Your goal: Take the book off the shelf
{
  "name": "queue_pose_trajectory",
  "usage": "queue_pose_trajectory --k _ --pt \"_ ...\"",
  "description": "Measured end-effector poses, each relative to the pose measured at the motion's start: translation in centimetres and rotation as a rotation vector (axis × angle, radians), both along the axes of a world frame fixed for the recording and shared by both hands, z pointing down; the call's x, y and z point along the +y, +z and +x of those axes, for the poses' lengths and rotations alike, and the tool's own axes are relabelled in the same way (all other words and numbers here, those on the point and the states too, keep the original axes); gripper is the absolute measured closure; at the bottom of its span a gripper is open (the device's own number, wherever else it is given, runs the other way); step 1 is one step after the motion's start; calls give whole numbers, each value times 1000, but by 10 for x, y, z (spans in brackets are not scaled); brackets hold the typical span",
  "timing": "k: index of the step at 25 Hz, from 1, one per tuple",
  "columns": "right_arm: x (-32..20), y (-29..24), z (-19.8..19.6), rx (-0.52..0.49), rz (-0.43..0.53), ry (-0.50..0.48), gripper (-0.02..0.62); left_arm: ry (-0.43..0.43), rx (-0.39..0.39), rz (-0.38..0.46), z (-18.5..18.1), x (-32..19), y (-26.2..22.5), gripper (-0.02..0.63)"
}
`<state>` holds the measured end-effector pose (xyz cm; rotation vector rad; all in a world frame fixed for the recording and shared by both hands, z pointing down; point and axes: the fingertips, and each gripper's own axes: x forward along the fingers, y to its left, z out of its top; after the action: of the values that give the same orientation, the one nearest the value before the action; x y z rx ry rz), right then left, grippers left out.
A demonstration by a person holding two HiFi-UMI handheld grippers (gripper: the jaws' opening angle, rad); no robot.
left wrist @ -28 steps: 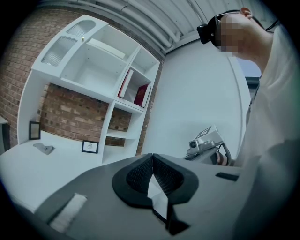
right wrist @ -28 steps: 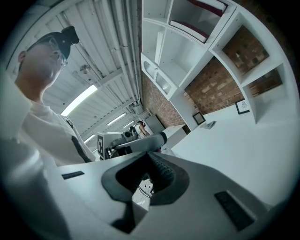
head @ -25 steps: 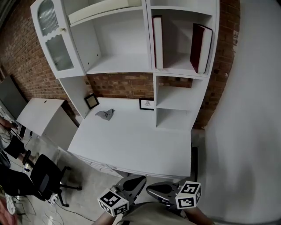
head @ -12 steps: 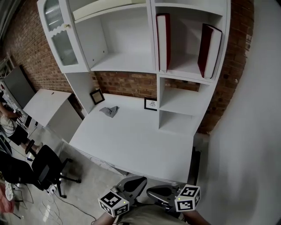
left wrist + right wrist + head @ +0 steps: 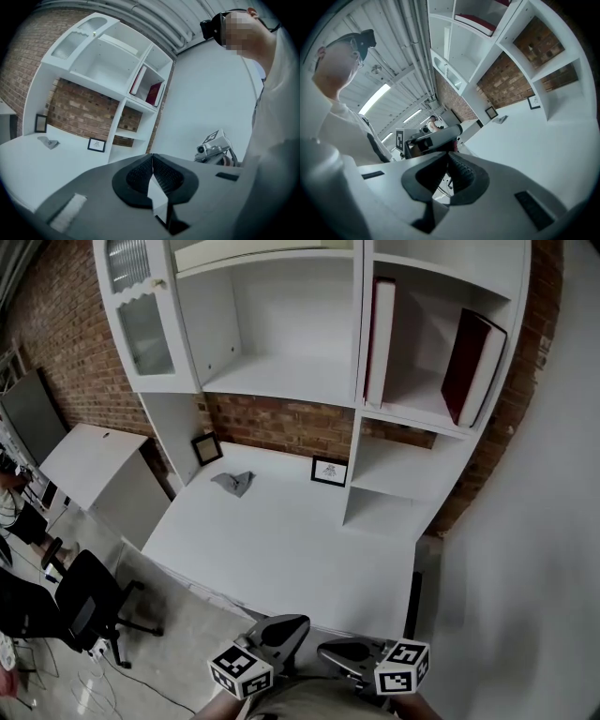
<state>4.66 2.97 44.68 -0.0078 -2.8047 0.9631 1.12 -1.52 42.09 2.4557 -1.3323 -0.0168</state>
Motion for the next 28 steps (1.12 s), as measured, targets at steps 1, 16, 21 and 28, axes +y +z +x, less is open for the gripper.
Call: queue_pose_trajectory --k 1,16,21,28 --pt "-4 -1 -6 7 2 15 588 4 7 5 -8 -4 -2 601" --pt "-47 3 -104 134 45 119 588 55 87 18 -119 -48 0 601" --pt "-70 4 -122 143 58 235 588 85 83 13 -148 -54 3 601" --pt "-149 -40 -89 103 197 536 588 89 85 8 -170 -63 0 601"
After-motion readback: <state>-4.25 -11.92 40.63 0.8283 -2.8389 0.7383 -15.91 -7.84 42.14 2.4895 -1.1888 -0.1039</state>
